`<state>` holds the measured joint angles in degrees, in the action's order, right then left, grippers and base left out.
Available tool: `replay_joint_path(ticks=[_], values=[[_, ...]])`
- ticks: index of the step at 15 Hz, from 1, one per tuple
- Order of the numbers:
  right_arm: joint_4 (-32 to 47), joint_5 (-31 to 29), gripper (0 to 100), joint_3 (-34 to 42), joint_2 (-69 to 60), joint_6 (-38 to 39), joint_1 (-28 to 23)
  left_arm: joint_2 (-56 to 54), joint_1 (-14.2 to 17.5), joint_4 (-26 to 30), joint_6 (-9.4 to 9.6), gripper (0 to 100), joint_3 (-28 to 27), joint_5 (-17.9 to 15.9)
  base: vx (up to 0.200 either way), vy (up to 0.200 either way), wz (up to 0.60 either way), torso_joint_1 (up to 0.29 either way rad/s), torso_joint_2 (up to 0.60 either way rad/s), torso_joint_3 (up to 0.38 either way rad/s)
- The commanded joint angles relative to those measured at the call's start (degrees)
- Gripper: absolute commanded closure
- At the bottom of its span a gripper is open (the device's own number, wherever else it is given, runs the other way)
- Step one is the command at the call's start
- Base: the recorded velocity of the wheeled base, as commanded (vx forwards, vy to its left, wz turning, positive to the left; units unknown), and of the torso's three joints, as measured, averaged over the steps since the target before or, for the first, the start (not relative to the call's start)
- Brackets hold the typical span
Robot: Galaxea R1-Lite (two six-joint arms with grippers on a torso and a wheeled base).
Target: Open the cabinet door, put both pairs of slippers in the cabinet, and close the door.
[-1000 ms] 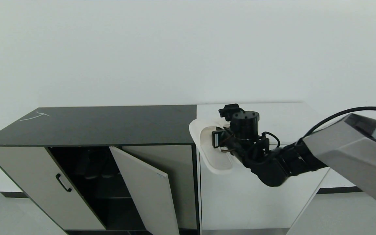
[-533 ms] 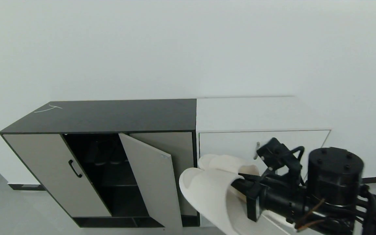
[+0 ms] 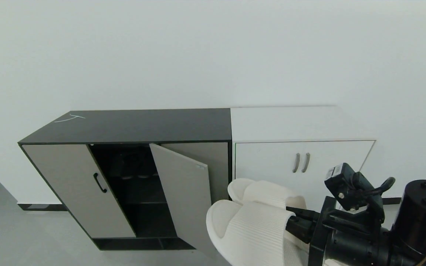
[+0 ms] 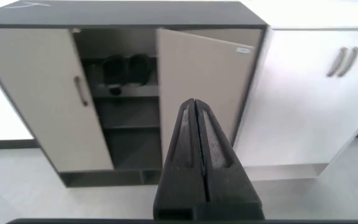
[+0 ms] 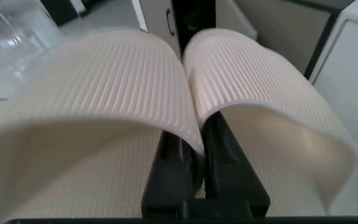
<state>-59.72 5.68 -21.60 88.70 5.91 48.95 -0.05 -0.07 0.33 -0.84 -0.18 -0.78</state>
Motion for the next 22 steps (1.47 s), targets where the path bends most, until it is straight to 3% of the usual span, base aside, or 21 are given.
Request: replay_joint_path(ticks=[1, 15, 22], values=[[-0.1, -0.1, 100, 0.5, -0.2, 0.0, 0.0, 0.0, 0.1, 0.0, -0.04, 100, 0.0, 0.0, 0.0, 0.2, 0.0, 0.002, 0.0, 0.002], [-2.2, 1.3, 100, 0.7, 0.4, 0.0, -0.1, 0.0, 0.1, 0.0, 0.05, 100, 0.0, 0.0, 0.0, 0.2, 0.0, 0.001, 0.0, 0.003], [-7.8, 1.2, 100, 1.7, 3.5, -0.2, -0.1, 0.0, 0.1, 0.0, 0.05, 100, 0.0, 0.0, 0.0, 0.2, 0.0, 0.0, 0.0, 0.002]])
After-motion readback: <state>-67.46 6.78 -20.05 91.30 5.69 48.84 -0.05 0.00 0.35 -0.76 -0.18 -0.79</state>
